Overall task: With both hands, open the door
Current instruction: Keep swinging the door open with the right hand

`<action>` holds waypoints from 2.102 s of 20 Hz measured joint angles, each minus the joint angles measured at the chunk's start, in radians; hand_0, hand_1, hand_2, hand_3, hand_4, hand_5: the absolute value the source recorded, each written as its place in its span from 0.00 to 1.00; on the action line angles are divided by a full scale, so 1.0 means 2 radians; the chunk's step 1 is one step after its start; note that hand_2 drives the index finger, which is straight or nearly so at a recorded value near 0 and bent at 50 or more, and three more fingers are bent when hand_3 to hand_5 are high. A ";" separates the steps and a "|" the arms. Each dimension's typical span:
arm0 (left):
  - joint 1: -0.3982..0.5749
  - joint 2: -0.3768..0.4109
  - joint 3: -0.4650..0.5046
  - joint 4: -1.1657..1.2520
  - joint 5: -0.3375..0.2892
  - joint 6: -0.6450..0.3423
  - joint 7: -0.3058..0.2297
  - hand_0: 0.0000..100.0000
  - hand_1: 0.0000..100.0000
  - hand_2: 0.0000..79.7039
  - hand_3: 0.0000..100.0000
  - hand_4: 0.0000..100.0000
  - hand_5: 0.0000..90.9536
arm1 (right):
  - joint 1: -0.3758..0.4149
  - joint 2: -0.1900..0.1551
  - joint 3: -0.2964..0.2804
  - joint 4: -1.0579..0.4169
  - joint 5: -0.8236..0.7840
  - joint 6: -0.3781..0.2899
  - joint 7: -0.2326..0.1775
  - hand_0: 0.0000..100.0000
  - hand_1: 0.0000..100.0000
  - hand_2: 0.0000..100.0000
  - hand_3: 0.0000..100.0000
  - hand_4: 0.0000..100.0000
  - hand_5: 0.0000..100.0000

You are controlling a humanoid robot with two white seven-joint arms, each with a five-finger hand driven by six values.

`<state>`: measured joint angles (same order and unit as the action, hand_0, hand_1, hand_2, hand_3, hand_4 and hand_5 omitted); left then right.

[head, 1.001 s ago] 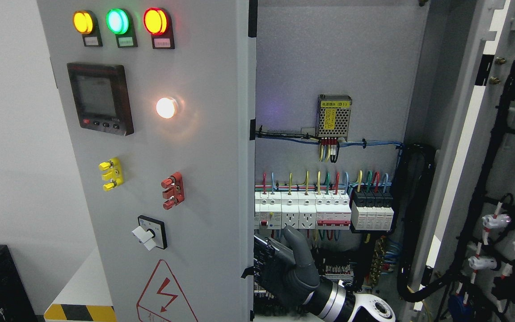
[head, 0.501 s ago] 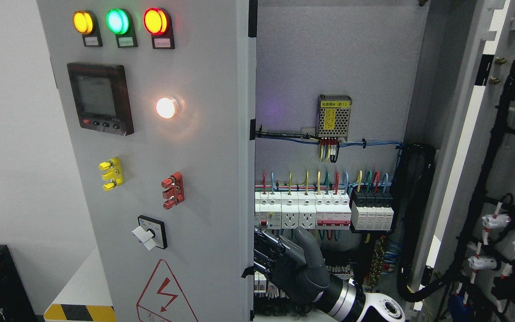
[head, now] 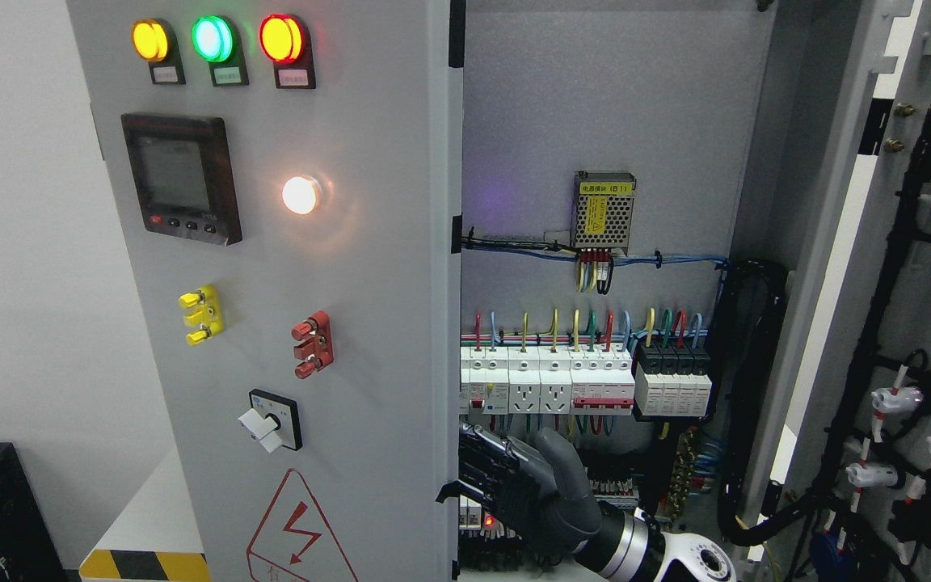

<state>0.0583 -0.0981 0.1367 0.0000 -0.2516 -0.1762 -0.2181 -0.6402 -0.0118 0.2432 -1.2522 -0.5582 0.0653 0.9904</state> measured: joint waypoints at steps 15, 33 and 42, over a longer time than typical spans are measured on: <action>-0.001 0.000 0.000 0.000 0.000 0.000 0.000 0.84 0.21 0.00 0.00 0.00 0.00 | -0.037 -0.015 0.036 0.031 -0.021 -0.001 0.024 0.00 0.00 0.00 0.00 0.00 0.00; -0.004 -0.001 0.000 0.000 0.000 0.001 0.000 0.84 0.21 0.00 0.00 0.00 0.00 | -0.043 -0.027 0.078 0.026 -0.041 0.005 0.049 0.00 0.00 0.00 0.00 0.00 0.00; -0.005 -0.001 0.000 0.000 0.000 0.001 0.000 0.84 0.21 0.00 0.00 0.00 0.00 | -0.044 -0.019 0.085 0.023 -0.041 0.007 0.064 0.00 0.00 0.00 0.00 0.00 0.00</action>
<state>0.0491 -0.0995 0.1365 0.0000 -0.2514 -0.1748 -0.2181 -0.7290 -0.0503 0.4130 -1.2062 -0.6408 0.0800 1.1186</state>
